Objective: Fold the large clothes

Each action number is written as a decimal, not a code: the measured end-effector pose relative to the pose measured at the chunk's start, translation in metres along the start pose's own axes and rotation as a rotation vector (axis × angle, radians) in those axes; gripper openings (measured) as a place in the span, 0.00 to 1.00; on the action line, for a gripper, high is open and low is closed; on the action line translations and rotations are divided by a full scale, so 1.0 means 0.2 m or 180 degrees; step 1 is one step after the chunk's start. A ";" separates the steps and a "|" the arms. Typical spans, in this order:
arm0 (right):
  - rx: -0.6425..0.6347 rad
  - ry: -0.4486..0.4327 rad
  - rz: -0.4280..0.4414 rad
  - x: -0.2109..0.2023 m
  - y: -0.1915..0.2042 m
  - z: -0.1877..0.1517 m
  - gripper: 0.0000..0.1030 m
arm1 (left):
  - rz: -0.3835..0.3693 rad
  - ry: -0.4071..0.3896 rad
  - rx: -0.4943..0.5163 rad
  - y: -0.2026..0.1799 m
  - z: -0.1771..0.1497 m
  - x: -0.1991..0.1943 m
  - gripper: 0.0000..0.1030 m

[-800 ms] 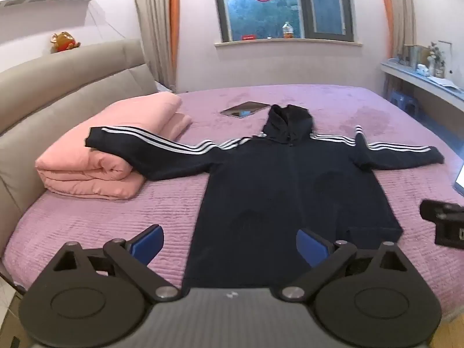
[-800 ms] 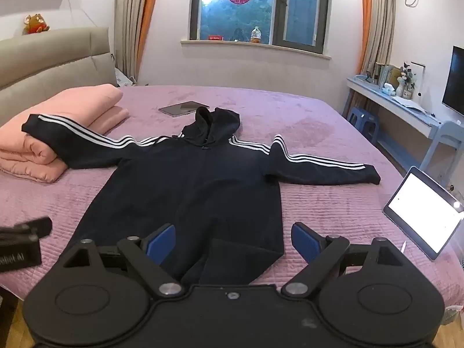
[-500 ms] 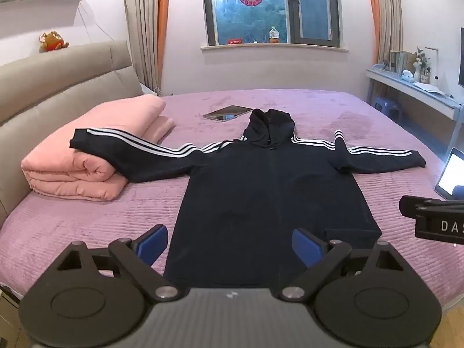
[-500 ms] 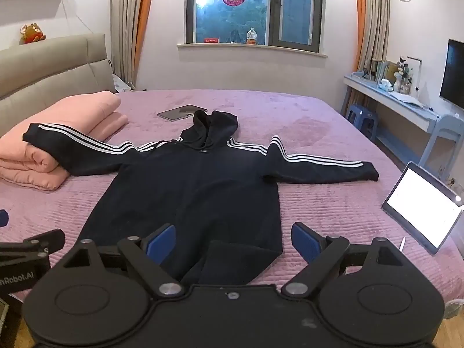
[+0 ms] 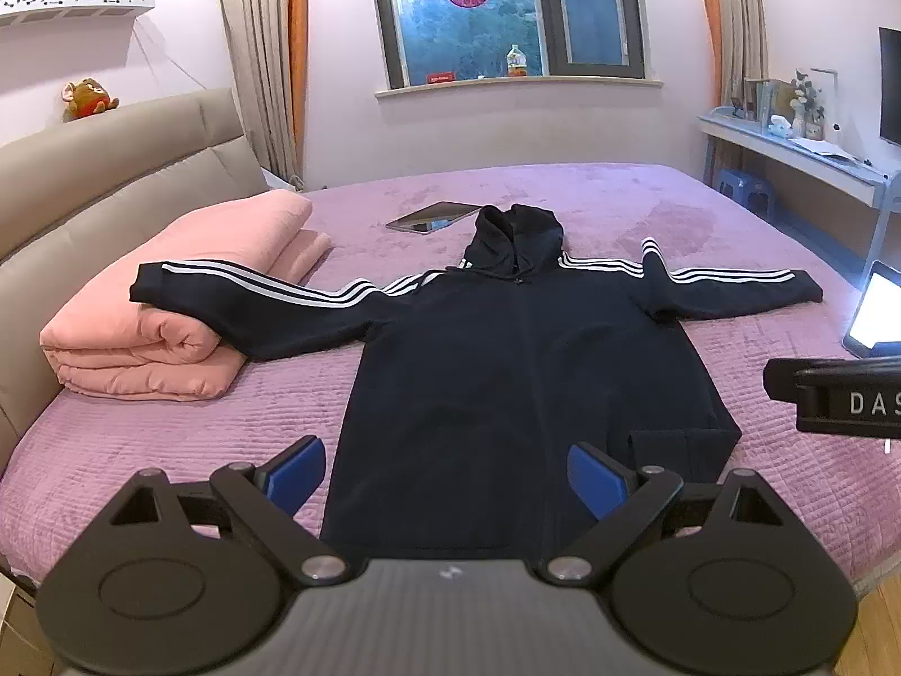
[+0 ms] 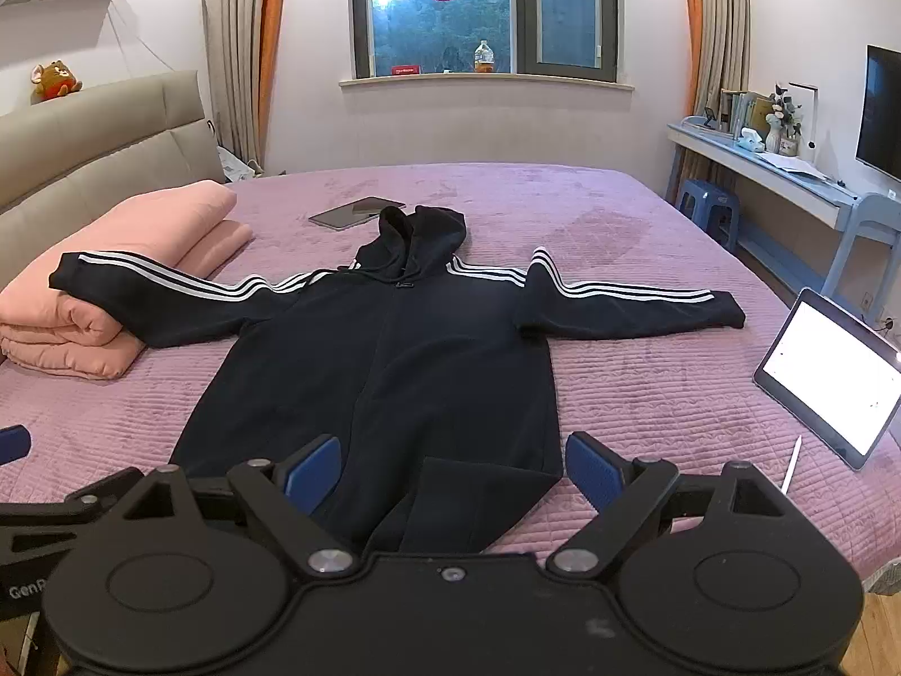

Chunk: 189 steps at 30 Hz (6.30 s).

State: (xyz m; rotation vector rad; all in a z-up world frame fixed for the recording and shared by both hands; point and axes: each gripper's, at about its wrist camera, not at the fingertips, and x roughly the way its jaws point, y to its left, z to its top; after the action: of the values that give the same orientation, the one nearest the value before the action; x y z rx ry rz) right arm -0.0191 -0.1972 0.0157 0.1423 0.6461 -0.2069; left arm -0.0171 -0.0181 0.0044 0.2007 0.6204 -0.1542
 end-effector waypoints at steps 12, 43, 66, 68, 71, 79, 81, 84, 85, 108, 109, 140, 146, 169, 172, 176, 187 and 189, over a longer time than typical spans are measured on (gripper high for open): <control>-0.0009 0.0029 0.0033 0.01 0.00 -0.01 1.00 | 0.0005 0.0030 0.0035 -0.01 0.00 0.03 0.92; -0.0027 0.0028 0.0076 -0.03 0.03 -0.02 1.00 | 0.0037 0.0069 0.0007 0.00 -0.05 0.02 0.92; 0.0052 0.0129 0.0038 0.12 -0.03 -0.05 1.00 | -0.0016 0.0131 -0.0068 0.01 -0.07 0.13 0.92; 0.0072 0.0138 0.0031 0.25 -0.07 -0.05 1.00 | -0.0030 0.0189 -0.0124 0.00 -0.06 0.26 0.92; 0.0130 0.0136 -0.0024 0.50 -0.15 -0.03 1.00 | -0.0052 0.0268 -0.0218 -0.01 -0.03 0.50 0.92; 0.0758 0.0040 -0.0463 1.36 -0.50 0.19 0.99 | -0.0165 0.0141 -0.0562 0.01 0.20 1.40 0.89; 0.0941 0.0008 -0.0635 1.49 -0.62 0.26 0.99 | -0.0238 0.0208 -0.0619 0.02 0.27 1.58 0.89; 0.1169 -0.0027 -0.0899 1.64 -0.84 0.39 0.98 | -0.0222 0.0401 -0.0663 0.04 0.36 1.76 0.87; 0.1221 0.0003 -0.0969 1.69 -0.93 0.44 0.97 | -0.0200 0.0447 -0.0672 0.05 0.39 1.80 0.87; 0.2715 0.0533 -0.1441 2.58 -2.30 0.63 0.48 | -0.0072 0.1285 -0.0437 -0.36 0.77 2.34 0.87; 0.2676 0.0502 -0.1364 2.58 -2.29 0.63 0.28 | -0.0064 0.1275 -0.0418 -0.37 0.78 2.34 0.87; 0.0537 0.0411 0.1130 2.28 0.83 1.15 0.63 | -0.0020 0.0932 -0.0667 0.83 0.96 2.47 0.79; 0.0258 0.0891 0.0627 2.31 0.70 0.93 0.62 | -0.0307 0.1130 -0.0671 0.90 0.85 2.69 0.79; 0.0242 0.0912 -0.0541 2.42 -0.07 0.79 0.31 | -0.0925 0.0504 -0.1860 0.89 0.98 3.06 0.09; 0.0254 0.0928 -0.0517 2.48 -0.08 0.79 0.31 | -0.0683 0.0646 -0.1823 0.92 0.94 3.07 0.09; 0.0239 0.1396 -0.0535 2.65 -0.07 0.69 0.31 | -0.0370 0.1153 -0.1580 0.90 0.75 3.23 0.12; 0.0083 0.1006 0.0012 2.63 0.20 0.89 0.31 | -0.0701 0.0438 -0.0914 0.63 0.95 2.89 0.29; 0.0045 0.1114 0.0087 2.70 0.29 0.87 0.31 | -0.0977 0.0707 -0.0772 0.49 0.92 3.00 0.29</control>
State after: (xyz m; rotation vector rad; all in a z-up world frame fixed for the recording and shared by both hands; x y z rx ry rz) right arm 0.5152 -0.2540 -0.1723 0.2030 0.9904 -0.1613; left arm 0.5884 -0.0158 -0.1902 -0.1155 0.8829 -0.3534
